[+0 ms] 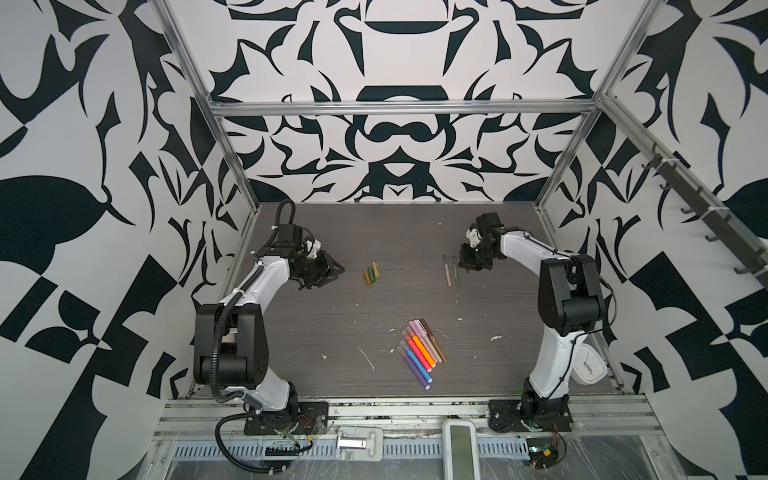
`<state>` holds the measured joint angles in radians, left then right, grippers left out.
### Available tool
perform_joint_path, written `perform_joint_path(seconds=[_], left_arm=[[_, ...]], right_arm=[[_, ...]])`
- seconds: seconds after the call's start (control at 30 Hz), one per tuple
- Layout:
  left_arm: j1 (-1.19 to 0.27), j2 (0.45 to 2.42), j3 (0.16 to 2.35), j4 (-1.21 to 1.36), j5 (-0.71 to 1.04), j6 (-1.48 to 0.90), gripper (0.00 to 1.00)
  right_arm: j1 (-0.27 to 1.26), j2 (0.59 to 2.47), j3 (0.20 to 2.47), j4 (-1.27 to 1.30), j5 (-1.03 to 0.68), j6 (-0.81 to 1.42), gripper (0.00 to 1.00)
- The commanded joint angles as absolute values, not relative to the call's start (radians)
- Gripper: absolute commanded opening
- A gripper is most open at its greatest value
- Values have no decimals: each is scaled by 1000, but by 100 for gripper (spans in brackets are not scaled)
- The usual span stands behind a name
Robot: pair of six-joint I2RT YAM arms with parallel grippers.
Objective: Open the pen caps
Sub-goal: 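Move the right gripper with the brown pen beside the tan and green pens, then lower the brown pen next to the green pen and open the right gripper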
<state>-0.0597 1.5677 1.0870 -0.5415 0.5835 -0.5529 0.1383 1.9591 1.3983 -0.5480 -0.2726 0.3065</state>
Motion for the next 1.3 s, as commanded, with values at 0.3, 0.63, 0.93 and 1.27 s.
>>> perform_joint_path(seconds=[0.3, 0.63, 0.93, 1.27], left_arm=[[-56, 1625, 1144, -526, 603, -556, 34], [-55, 1663, 1180, -552, 617, -531, 34], [-54, 1666, 1167, -547, 630, -531, 34], [-54, 1666, 1161, -540, 634, -536, 34]], right_arm=[[117, 1925, 1282, -479, -397, 302, 0], [97, 1955, 1296, -505, -383, 302, 15], [90, 1989, 1331, -512, -445, 322, 51], [90, 2029, 1365, -510, -531, 355, 47]])
